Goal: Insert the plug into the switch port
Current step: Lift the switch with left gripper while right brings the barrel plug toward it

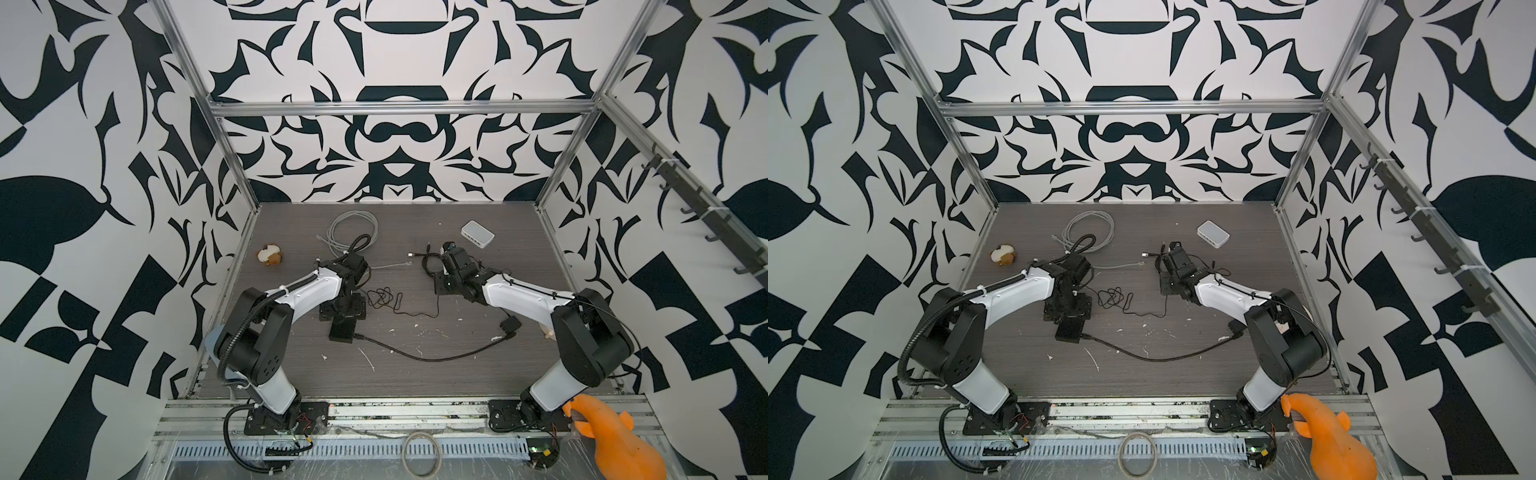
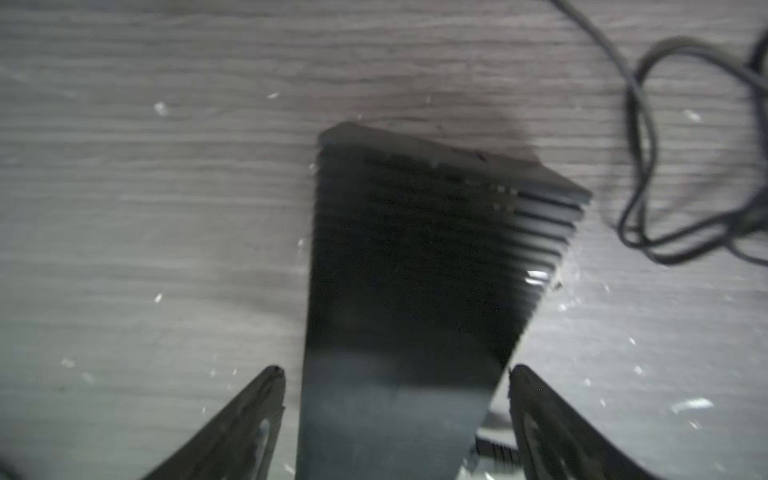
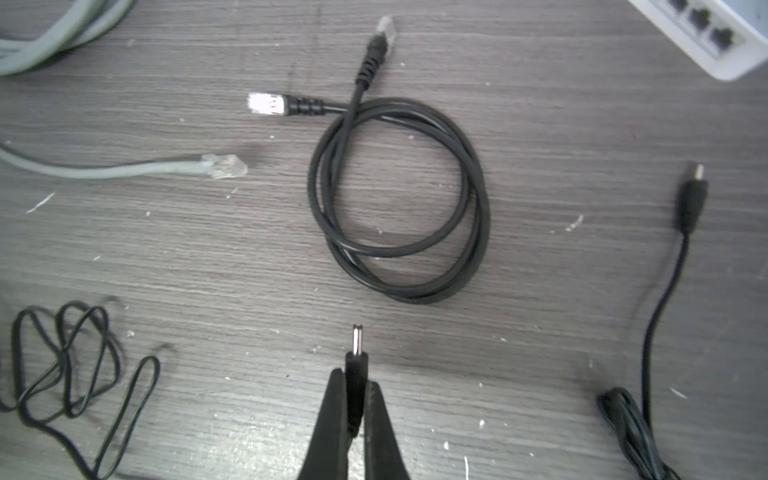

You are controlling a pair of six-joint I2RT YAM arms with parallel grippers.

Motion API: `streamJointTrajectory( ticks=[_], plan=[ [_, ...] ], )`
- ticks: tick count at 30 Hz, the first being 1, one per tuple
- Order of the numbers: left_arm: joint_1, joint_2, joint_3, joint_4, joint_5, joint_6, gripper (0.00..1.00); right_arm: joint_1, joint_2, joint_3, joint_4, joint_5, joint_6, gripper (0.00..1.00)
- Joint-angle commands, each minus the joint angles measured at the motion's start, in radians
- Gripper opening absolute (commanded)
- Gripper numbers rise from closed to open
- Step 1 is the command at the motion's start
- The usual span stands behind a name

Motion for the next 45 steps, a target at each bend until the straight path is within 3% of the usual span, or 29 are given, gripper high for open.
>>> streamJointTrajectory(
  ticks=[1, 5, 12, 22, 30, 39, 45],
  plan=[
    [-0.003, 0.057, 0.063, -0.021, -0.009, 0.102, 0.81, -0.002, -0.033, -0.027, 0.083, -0.021, -0.134, 0.0],
    [-0.002, 0.136, 0.133, -0.077, -0.031, 0.255, 0.76, -0.004, -0.054, -0.052, 0.18, -0.085, -0.279, 0.0],
    [-0.002, 0.211, 0.205, -0.1, -0.01, 0.393, 0.63, -0.024, -0.044, -0.009, 0.185, -0.139, -0.406, 0.0],
    [-0.004, 0.202, 0.224, -0.077, 0.176, 0.793, 0.54, -0.07, 0.012, -0.013, 0.214, -0.46, -0.717, 0.0],
    [0.003, 0.242, 0.254, -0.065, 0.201, 1.071, 0.54, -0.094, 0.06, 0.018, 0.186, -0.706, -0.974, 0.0],
    [0.045, 0.251, 0.28, -0.004, 0.216, 1.346, 0.53, -0.089, 0.071, -0.033, 0.29, -0.865, -1.097, 0.0],
    [0.071, 0.282, 0.275, 0.044, 0.186, 1.395, 0.53, -0.04, 0.124, 0.0, 0.3, -0.839, -1.169, 0.0]
  ],
)
